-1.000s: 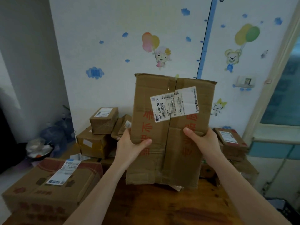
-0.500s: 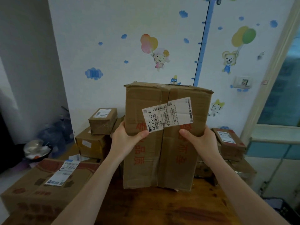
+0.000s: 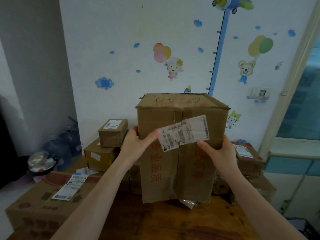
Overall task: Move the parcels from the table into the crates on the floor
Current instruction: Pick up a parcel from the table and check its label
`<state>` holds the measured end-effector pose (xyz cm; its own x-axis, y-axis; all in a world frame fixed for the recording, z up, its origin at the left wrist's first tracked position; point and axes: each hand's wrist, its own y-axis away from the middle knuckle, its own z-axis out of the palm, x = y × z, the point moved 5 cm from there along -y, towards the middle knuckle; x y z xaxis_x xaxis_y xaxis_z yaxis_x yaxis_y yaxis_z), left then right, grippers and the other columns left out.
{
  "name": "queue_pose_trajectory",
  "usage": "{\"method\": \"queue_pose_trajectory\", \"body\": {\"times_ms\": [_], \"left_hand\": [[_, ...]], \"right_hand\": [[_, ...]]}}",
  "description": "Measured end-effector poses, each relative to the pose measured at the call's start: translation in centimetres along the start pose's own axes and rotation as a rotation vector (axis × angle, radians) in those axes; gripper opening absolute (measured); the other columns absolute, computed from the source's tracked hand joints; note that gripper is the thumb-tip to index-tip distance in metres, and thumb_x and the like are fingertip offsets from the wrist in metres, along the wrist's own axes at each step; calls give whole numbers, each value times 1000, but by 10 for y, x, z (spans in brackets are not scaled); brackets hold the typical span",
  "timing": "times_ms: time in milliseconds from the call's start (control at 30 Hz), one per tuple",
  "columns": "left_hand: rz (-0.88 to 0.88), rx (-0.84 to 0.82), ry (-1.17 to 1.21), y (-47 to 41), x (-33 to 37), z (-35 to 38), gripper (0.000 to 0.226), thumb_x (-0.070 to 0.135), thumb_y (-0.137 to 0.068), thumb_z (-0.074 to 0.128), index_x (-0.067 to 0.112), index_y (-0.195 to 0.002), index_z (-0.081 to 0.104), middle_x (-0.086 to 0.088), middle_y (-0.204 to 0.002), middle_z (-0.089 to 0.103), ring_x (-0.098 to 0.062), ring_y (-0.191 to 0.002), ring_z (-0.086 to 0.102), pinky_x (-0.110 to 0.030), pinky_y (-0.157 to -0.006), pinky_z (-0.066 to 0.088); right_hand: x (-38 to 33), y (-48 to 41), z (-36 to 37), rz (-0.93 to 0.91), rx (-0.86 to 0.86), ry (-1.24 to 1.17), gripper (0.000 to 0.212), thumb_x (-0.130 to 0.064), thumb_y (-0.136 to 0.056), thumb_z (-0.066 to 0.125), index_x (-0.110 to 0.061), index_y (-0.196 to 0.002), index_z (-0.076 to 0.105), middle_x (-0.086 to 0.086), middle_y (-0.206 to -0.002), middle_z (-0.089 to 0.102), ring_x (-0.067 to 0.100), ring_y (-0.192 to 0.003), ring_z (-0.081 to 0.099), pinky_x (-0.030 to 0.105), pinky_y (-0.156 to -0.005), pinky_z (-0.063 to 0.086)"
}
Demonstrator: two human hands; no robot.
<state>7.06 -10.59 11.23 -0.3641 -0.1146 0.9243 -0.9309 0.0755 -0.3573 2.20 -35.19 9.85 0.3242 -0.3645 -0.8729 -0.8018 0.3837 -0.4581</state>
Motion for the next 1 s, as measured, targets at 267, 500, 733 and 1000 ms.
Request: {"method": "queue_pose_trajectory", "body": {"times_ms": [267,500,733,1000], "left_hand": [[153,185,-200,0,14,-3,40,38,-76,75,19,-105,57,11,-93,59,-5,-89,56,-5,-64,45],[-56,-47,169,5,21,-4,62,77,-66,54,31,-106,66,11,-106,68,-18,-111,59,-39,-92,49],[-396,-40,332,8,5,-6,28,30,-89,63,13,-111,62,-5,-104,69,-20,-100,60,-45,-90,47],[-216,-47,206,18,10,-3,46,24,-78,74,12,-115,50,-6,-108,62,-21,-95,64,-34,-75,55]], "right_hand": [[-3,-2,-2,-2,-2,60,44,-36,-73,76,-24,-108,53,-15,-97,63,2,-89,60,22,-71,49],[-3,6,-7,-42,11,57,40,-29,-76,75,-22,-109,53,-14,-98,62,2,-93,60,15,-68,47],[-20,7,-12,88,-211,-72,58,-45,-75,64,-23,-127,49,-6,-110,64,13,-103,61,24,-73,48],[-13,15,-12,499,-250,-266,27,-32,-81,68,-16,-101,60,6,-86,73,22,-77,70,34,-59,54]]}}
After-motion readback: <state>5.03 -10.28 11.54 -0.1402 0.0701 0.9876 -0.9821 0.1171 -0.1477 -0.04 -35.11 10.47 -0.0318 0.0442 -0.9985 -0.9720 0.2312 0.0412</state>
